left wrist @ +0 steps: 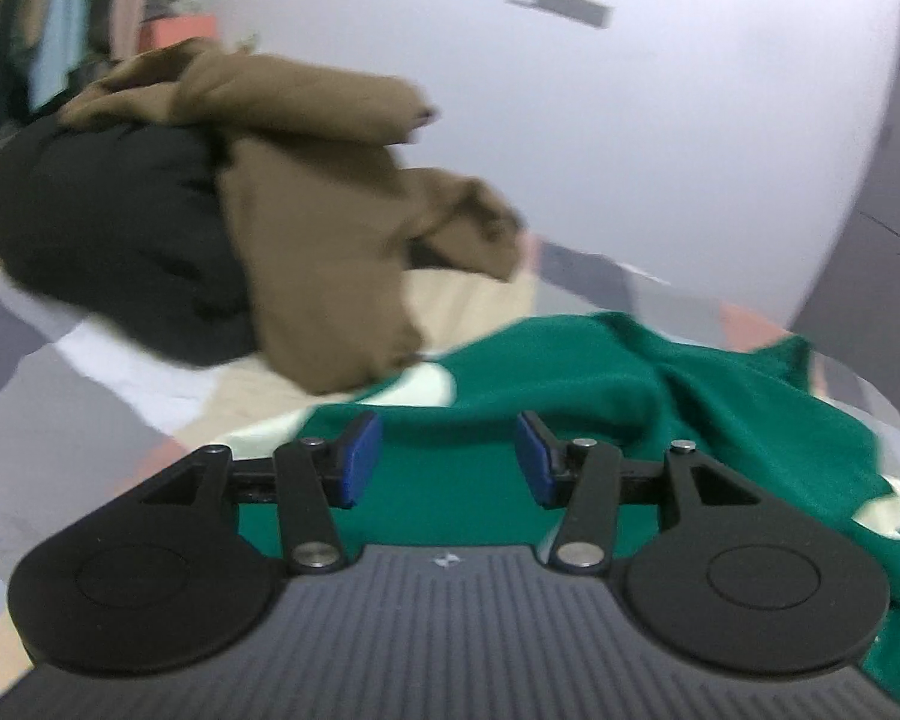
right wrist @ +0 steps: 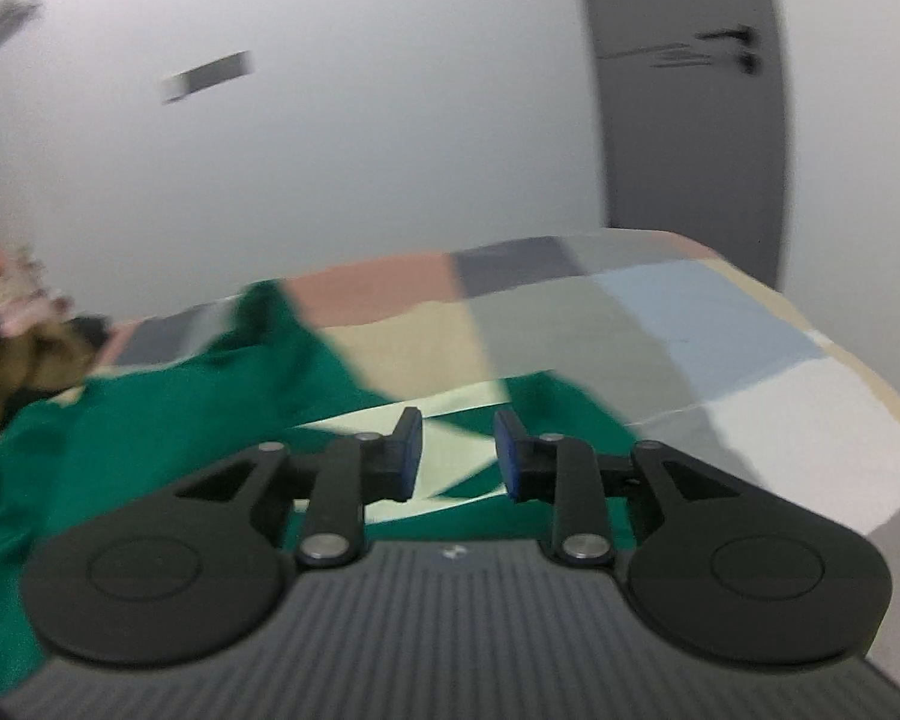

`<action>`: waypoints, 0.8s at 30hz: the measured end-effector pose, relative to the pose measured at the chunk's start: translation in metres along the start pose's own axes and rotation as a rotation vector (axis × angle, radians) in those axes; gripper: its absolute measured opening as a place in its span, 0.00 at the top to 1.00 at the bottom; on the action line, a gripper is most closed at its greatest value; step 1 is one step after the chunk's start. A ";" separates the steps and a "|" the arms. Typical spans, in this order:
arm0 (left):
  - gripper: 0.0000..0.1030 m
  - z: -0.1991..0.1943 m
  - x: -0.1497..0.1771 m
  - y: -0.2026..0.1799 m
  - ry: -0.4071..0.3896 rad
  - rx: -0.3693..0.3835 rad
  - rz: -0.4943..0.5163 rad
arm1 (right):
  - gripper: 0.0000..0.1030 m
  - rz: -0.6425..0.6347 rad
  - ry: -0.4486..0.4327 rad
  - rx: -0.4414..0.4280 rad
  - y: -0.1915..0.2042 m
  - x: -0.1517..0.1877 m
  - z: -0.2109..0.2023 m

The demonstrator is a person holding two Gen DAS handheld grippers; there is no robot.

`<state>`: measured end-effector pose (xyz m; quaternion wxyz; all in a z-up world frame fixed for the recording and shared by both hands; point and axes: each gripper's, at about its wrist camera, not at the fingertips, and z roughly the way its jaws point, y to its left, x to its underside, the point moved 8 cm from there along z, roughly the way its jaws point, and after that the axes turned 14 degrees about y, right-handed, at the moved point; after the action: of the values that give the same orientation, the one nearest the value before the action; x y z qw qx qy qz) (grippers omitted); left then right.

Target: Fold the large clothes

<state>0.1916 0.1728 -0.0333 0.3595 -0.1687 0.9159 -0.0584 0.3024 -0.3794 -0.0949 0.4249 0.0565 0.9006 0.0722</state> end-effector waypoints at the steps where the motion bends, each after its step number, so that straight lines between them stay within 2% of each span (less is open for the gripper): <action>1: 0.46 -0.004 0.005 -0.009 -0.003 0.011 0.014 | 0.72 -0.014 0.001 -0.020 0.011 0.002 -0.005; 6: 0.46 -0.015 0.034 -0.054 0.007 0.072 0.102 | 0.72 -0.083 0.005 -0.121 0.063 0.020 -0.035; 11: 0.46 -0.023 0.063 -0.080 0.031 0.122 0.146 | 0.72 -0.157 0.030 -0.212 0.111 0.048 -0.054; 12: 0.46 -0.024 0.067 -0.082 0.039 0.133 0.148 | 0.66 -0.173 0.038 -0.231 0.121 0.055 -0.057; 13: 0.46 -0.026 0.074 -0.086 0.048 0.147 0.147 | 0.54 -0.185 0.046 -0.253 0.130 0.061 -0.058; 15: 0.46 -0.028 0.082 -0.087 0.063 0.167 0.139 | 0.40 -0.207 0.065 -0.295 0.144 0.071 -0.055; 18: 0.46 -0.030 0.086 -0.088 0.074 0.194 0.120 | 0.23 -0.272 0.088 -0.294 0.163 0.081 -0.042; 19: 0.46 -0.028 0.084 -0.089 0.075 0.197 0.121 | 0.20 -0.280 0.098 -0.286 0.166 0.081 -0.033; 24: 0.46 -0.011 0.078 -0.080 0.088 0.190 0.091 | 0.20 -0.250 0.191 -0.259 0.182 0.084 0.026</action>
<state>0.1522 0.0703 -0.0566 0.3355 -0.0892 0.9279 -0.1361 0.2770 -0.1847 -0.1425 0.3467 -0.1178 0.9200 0.1394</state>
